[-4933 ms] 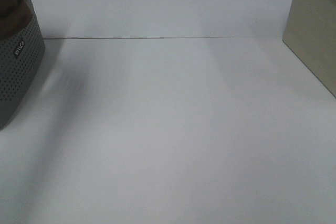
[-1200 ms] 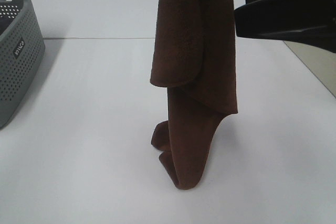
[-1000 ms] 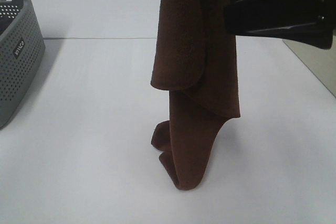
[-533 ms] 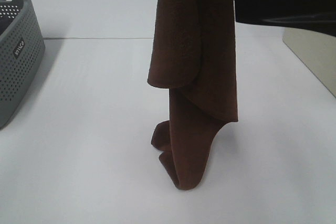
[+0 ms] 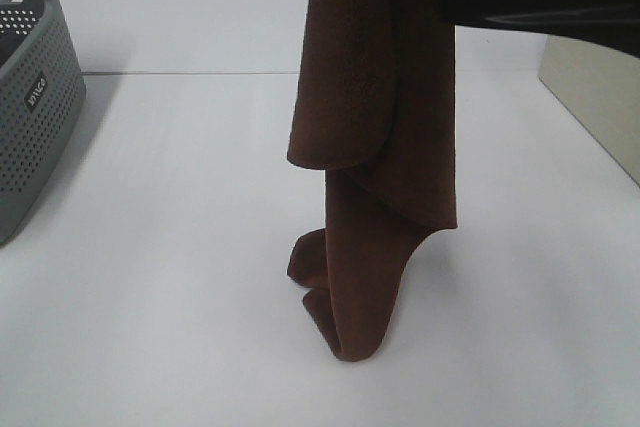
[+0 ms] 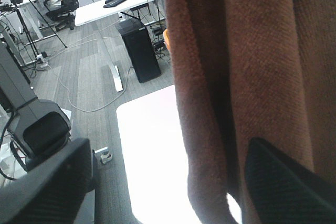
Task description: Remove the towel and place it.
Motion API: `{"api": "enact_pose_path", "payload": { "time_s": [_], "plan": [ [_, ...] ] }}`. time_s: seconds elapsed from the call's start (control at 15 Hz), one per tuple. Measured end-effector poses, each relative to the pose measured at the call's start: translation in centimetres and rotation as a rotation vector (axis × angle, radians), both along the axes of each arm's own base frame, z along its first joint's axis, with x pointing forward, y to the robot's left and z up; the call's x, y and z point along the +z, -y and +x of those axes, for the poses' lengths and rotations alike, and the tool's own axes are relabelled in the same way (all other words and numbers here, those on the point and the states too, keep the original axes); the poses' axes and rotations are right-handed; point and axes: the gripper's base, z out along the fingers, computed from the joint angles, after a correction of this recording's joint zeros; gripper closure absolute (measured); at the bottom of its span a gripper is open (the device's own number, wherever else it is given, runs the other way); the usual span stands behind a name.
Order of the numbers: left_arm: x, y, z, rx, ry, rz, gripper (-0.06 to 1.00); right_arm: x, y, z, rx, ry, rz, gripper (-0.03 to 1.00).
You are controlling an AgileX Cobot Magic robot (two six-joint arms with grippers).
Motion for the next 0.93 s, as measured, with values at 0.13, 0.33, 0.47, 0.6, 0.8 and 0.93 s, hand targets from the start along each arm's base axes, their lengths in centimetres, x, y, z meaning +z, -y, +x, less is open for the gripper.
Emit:
{"api": "enact_pose_path", "payload": {
  "time_s": [0.13, 0.33, 0.47, 0.6, 0.8, 0.93],
  "plan": [
    [0.1, 0.1, 0.0, -0.007, 0.002, -0.017, 0.94, 0.0, 0.0, -0.1, 0.007, 0.000, 0.005, 0.19],
    [0.1, 0.7, 0.1, -0.027, 0.005, -0.058, 0.94, 0.0, 0.0, -0.1, 0.008, 0.002, 0.004, 0.19],
    [-0.9, 1.9, 0.8, -0.042, -0.018, -0.064, 0.94, -0.1, 0.1, 0.4, -0.040, 0.012, -0.011, 0.19],
    [-1.0, 2.4, 1.0, -0.055, -0.018, -0.097, 0.94, -0.8, 0.0, 1.3, -0.058, -0.007, -0.026, 0.19],
    [-0.8, 2.8, 1.0, -0.071, -0.012, -0.145, 0.94, -1.9, -0.2, 2.1, -0.019, -0.040, -0.015, 0.19],
    [-1.2, 3.3, 1.5, -0.073, -0.008, -0.151, 0.94, -1.8, -0.3, 2.1, 0.020, -0.033, 0.016, 0.19]
  ]
}}
